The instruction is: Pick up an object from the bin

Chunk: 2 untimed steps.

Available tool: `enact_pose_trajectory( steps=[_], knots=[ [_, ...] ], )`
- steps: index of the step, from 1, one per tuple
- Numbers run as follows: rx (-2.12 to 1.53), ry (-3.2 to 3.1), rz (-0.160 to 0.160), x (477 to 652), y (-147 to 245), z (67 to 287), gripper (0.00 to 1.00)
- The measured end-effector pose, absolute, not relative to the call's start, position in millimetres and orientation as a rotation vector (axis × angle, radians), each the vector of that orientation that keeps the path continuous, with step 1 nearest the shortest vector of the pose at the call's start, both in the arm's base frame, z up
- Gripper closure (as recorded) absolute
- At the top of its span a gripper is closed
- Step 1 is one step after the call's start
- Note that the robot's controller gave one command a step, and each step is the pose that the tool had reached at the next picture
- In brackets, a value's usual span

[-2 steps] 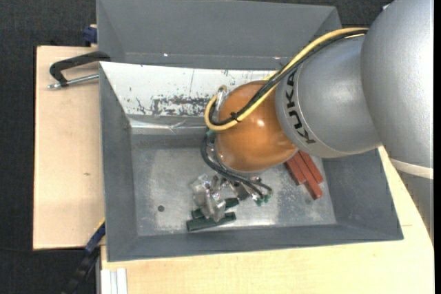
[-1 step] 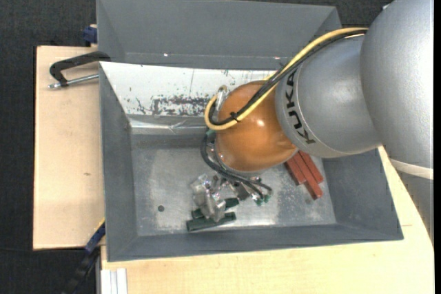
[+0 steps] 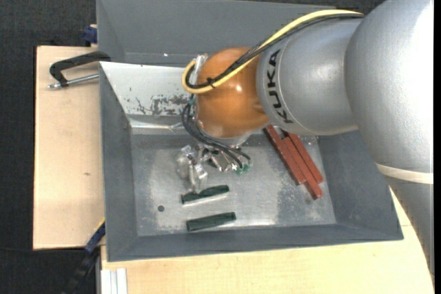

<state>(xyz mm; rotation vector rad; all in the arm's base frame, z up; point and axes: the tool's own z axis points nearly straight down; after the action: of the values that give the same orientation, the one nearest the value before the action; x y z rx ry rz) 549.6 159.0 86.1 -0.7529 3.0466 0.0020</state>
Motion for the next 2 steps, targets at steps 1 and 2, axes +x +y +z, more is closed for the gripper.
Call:
enact_pose_trajectory(
  steps=[1,2],
  knots=[
    [-0.768,3.045,0.003,496.8,176.0,98.0,0.0],
    [-0.772,3.045,0.003,492.4,178.1,99.1,0.0]
  ],
)
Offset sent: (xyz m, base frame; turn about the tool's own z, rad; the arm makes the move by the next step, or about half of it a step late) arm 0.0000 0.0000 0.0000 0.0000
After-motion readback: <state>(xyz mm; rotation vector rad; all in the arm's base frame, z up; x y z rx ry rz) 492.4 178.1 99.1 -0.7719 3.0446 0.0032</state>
